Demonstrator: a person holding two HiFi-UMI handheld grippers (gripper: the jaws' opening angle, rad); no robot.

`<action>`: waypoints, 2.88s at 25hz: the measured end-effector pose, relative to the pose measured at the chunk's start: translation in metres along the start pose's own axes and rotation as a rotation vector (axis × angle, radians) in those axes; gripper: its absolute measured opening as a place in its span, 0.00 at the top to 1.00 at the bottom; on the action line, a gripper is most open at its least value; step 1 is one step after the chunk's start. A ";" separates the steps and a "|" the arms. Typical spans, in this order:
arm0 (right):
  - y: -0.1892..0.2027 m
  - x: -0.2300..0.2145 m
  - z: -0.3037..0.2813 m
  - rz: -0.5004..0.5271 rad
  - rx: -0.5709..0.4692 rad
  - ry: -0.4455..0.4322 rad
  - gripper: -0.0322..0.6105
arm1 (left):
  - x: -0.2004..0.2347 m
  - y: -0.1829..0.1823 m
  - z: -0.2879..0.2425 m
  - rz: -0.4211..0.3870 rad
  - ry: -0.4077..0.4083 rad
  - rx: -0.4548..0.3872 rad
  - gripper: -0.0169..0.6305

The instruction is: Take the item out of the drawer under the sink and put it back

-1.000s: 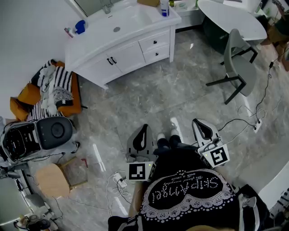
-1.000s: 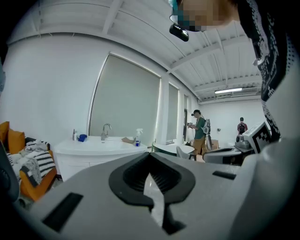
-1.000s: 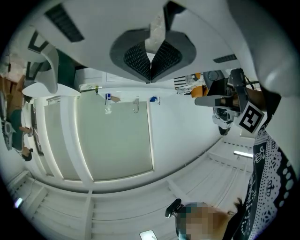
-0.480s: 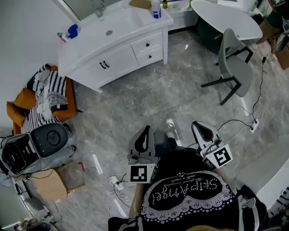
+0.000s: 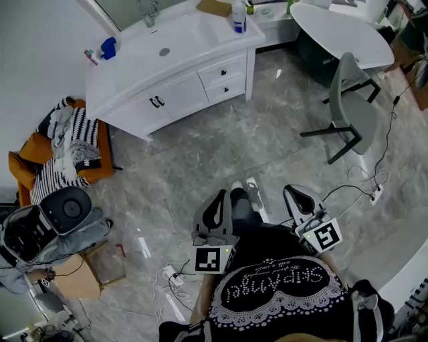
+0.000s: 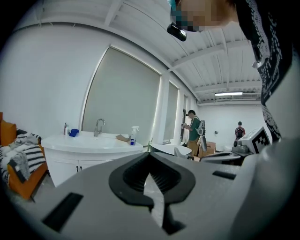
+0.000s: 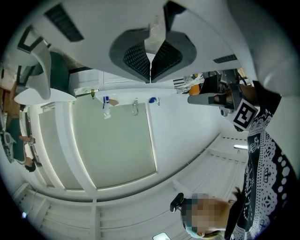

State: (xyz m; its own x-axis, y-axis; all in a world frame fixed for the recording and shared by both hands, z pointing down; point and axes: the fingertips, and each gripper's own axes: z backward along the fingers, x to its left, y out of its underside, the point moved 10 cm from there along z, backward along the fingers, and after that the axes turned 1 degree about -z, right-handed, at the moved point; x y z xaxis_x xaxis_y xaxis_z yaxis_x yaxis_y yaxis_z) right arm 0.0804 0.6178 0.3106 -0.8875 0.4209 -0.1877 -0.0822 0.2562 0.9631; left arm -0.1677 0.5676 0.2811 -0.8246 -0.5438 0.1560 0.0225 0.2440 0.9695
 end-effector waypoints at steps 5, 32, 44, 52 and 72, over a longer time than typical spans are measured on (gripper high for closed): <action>-0.024 -0.010 -0.039 -0.026 -0.033 0.008 0.92 | 0.025 -0.017 -0.028 0.006 0.004 -0.006 0.97; -0.049 -0.018 -0.145 -0.028 -0.039 0.015 0.92 | 0.106 -0.038 -0.088 0.018 0.005 0.000 0.97; -0.058 -0.077 -0.178 -0.008 -0.025 -0.058 0.92 | 0.099 -0.039 -0.136 0.028 -0.077 -0.010 0.97; -0.078 -0.136 -0.202 0.011 -0.038 -0.088 0.92 | 0.085 -0.053 -0.197 0.018 -0.077 -0.039 0.97; -0.085 -0.212 -0.211 0.035 -0.018 -0.100 0.92 | 0.074 -0.061 -0.242 -0.047 -0.170 -0.018 0.97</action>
State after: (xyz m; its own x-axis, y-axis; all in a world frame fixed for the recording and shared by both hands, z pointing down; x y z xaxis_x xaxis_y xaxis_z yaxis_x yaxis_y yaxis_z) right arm 0.1800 0.3228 0.3093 -0.8405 0.5141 -0.1709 -0.0607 0.2241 0.9727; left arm -0.0933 0.3186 0.2794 -0.9087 -0.4103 0.0772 -0.0099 0.2061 0.9785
